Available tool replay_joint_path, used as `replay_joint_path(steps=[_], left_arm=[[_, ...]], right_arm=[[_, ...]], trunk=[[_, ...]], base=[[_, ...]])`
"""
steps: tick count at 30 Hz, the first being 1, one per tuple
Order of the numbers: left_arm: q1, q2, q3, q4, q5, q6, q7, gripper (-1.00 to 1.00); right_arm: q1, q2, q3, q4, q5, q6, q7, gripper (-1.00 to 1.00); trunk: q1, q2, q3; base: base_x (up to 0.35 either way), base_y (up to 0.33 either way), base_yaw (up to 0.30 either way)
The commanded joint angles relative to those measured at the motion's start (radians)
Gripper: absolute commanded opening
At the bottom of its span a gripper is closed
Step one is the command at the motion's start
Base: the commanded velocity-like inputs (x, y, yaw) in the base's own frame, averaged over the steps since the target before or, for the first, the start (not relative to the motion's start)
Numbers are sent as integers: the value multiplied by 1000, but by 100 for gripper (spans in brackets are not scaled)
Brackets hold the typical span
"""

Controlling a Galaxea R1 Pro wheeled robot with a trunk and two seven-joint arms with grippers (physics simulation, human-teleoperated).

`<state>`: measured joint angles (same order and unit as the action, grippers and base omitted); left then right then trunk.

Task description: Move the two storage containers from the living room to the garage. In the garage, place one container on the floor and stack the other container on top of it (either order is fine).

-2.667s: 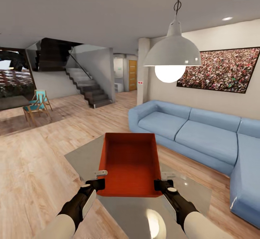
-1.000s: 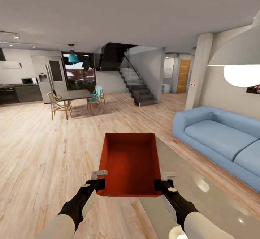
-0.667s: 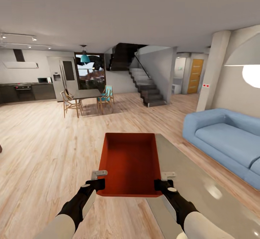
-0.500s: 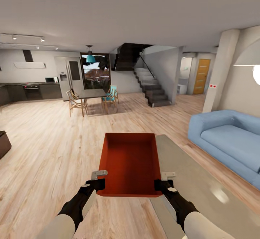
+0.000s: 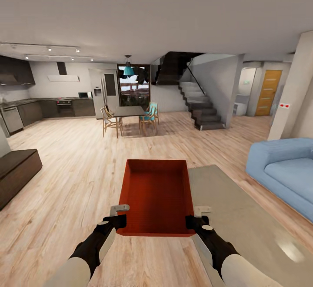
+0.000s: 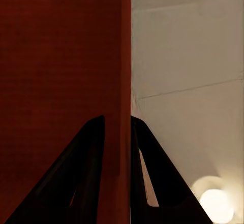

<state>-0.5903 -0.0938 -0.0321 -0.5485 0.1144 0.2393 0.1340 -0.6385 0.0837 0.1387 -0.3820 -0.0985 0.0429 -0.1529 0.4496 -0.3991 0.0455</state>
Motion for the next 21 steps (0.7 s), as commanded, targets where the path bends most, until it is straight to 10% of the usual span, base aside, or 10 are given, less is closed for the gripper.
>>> replay_joint_path(steps=[1, 21], left_arm=[[0, 0, 1, -4, -13, -54, 103, -100], [0, 0, 2, -4, -13, -55, 102, -100]], right_arm=[[0, -1, -1, 0, -14, 4, -11, -100], [0, -1, -1, 0, -14, 4, -11, -100]], trunk=[[0, -1, 0], [0, -1, 0]], base=[[0, 0, 271], [0, 0, 239]])
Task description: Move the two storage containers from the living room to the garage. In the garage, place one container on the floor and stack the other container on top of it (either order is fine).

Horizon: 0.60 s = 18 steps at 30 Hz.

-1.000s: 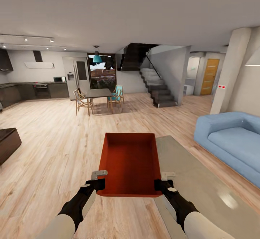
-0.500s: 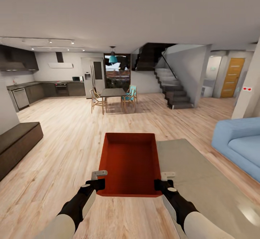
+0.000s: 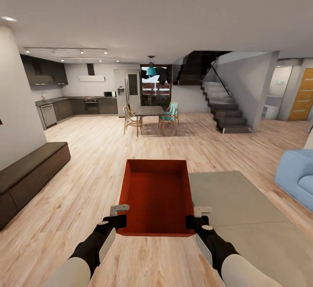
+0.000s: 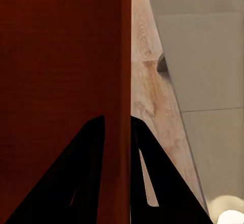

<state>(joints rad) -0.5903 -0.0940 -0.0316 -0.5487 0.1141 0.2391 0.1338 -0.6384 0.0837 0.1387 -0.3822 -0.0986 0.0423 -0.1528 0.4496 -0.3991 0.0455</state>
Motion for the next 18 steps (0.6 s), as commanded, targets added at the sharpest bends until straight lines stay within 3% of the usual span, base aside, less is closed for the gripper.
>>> replay_joint_path(steps=[1, 7, 18], left_arm=[[0, 0, 2, -4, -13, -55, 102, -100], [0, 2, 2, -4, -13, -55, 101, -100], [0, 2, 2, -4, -13, -56, 101, -100]], right_arm=[[0, -1, -1, 0, -13, 4, -11, -100], [0, -1, -1, 0, -13, 5, -11, -100], [0, -1, -1, 0, -13, 5, -11, -100]], trunk=[[0, -1, 0], [0, -1, 0], [0, -1, 0]], base=[[0, 0, 37], [62, 0, 10], [303, 0, 0]])
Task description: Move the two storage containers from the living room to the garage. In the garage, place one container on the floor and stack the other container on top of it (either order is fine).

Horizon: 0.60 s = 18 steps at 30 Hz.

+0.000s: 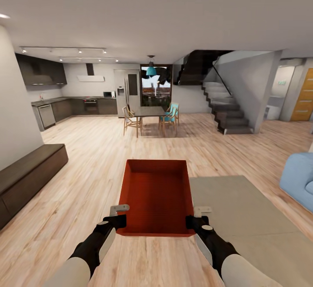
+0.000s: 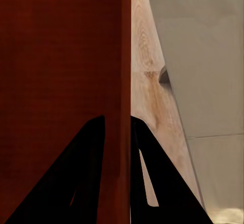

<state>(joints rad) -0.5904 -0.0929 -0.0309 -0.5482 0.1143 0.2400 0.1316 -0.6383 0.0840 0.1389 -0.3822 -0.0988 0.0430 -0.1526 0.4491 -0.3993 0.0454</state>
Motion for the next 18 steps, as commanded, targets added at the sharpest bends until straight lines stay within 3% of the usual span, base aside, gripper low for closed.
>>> replay_joint_path(steps=[1, 18], left_arm=[[0, 1, 2, -4, -13, -56, 103, -100], [0, 1, 3, -4, -13, -55, 103, -100]], right_arm=[[0, -1, -1, 0, -13, 5, -12, -100], [0, -1, -1, 0, -13, 3, -12, -100]], trunk=[[1, -1, 0], [1, -1, 0]], base=[[322, 0, 0], [322, 0, 0]])
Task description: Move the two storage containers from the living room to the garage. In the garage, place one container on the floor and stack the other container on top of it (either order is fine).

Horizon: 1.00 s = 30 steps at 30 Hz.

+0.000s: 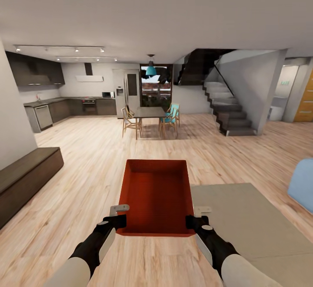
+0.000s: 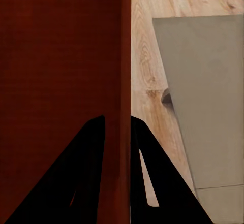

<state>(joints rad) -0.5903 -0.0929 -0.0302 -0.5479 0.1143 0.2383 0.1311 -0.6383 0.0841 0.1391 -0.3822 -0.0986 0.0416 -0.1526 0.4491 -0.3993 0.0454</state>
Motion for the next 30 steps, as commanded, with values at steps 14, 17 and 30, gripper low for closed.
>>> replay_joint_path(steps=[14, 17, 30], left_arm=[[0, 1, 3, -4, -13, -53, 104, -100], [0, 1, 3, -4, -13, -53, 104, -100], [0, 1, 3, -4, -13, -53, 104, -100]], right_arm=[[0, -1, 0, 0, -12, 4, -12, -100], [0, -1, 0, 0, -13, 4, -12, -100], [0, -1, -1, 0, -12, 4, -12, -100]], trunk=[[1, -1, 0], [1, -1, 0], [1, -1, 0]], base=[[322, 0, 0], [322, 0, 65], [322, 0, 238]])
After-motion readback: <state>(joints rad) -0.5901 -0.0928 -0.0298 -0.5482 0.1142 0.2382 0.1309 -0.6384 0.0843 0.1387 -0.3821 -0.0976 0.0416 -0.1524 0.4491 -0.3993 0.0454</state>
